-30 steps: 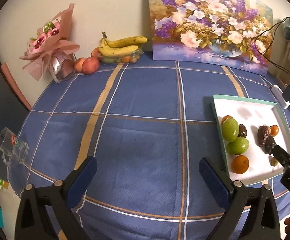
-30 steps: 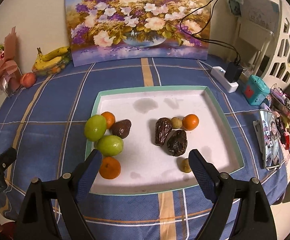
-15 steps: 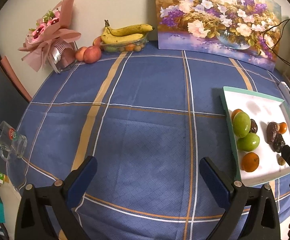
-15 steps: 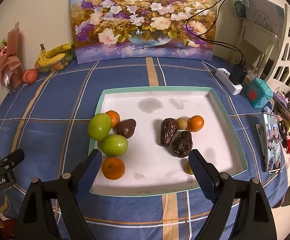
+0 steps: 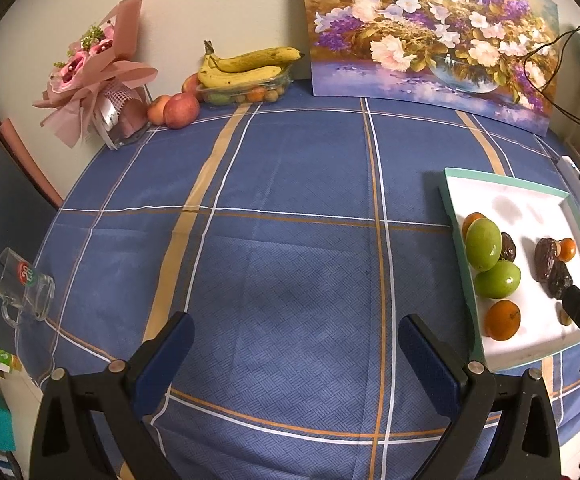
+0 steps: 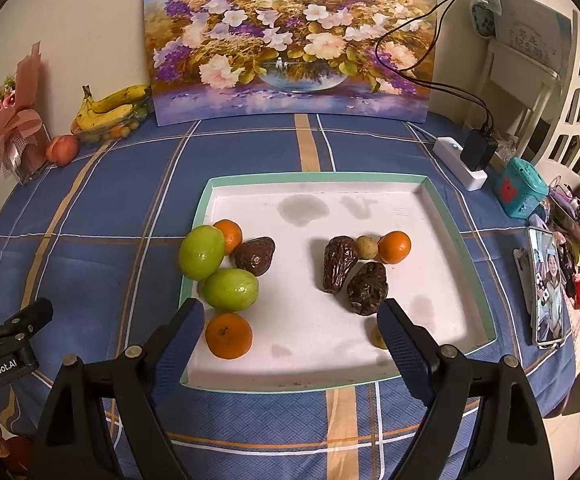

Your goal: Organize fruits

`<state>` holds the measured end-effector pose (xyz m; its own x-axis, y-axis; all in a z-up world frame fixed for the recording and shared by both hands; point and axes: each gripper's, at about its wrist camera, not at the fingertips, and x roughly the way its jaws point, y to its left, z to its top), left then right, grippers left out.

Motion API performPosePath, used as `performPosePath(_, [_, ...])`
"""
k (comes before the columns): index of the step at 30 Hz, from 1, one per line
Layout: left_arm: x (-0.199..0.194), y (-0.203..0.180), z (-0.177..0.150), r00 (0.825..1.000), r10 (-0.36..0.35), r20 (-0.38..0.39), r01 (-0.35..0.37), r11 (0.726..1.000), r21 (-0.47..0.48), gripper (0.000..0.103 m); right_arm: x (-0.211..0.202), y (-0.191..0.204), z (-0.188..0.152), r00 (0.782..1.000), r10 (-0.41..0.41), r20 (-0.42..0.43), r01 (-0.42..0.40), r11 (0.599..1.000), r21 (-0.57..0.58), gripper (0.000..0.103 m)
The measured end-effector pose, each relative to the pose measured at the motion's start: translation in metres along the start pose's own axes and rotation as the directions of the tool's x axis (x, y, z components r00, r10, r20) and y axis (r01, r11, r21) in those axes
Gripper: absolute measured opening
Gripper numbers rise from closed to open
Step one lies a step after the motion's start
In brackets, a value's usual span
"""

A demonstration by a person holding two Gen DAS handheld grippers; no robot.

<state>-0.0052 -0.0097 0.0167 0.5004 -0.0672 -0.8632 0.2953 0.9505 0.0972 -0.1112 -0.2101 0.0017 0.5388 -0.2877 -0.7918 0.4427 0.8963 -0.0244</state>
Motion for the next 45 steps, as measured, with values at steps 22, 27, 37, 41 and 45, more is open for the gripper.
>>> performPosePath(22, [0.0019, -0.0012, 0.0002, 1.0, -0.014, -0.01, 0.014, 1.0, 0.016, 0.103, 0.0013, 0.003, -0.0002, 1.0, 0.001, -0.007, -0.001, 1.0, -0.009, 0.089])
performPosePath(27, [0.0018, -0.0011, 0.0003, 1.0, -0.013, -0.011, 0.013, 1.0, 0.015, 0.103, 0.0017, 0.003, -0.0007, 1.0, 0.001, -0.007, -0.001, 1.0, -0.013, 0.089])
performPosePath(37, [0.002, -0.0006, 0.0004, 1.0, -0.013, -0.012, 0.013, 1.0, 0.013, 0.103, 0.002, 0.0034, -0.0008, 1.0, 0.001, -0.007, -0.001, 1.0, -0.013, 0.089])
performPosePath(41, [0.0026, -0.0002, -0.0001, 1.0, -0.013, -0.015, 0.013, 1.0, 0.011, 0.103, 0.0019, 0.0033, -0.0009, 1.0, 0.001, -0.007, -0.001, 1.0, -0.013, 0.089])
performPosePath(45, [0.0032, 0.0004, -0.0003, 1.0, -0.014, -0.017, 0.014, 1.0, 0.009, 0.103, 0.0022, 0.0032, -0.0007, 1.0, 0.001, -0.008, -0.001, 1.0, -0.013, 0.089])
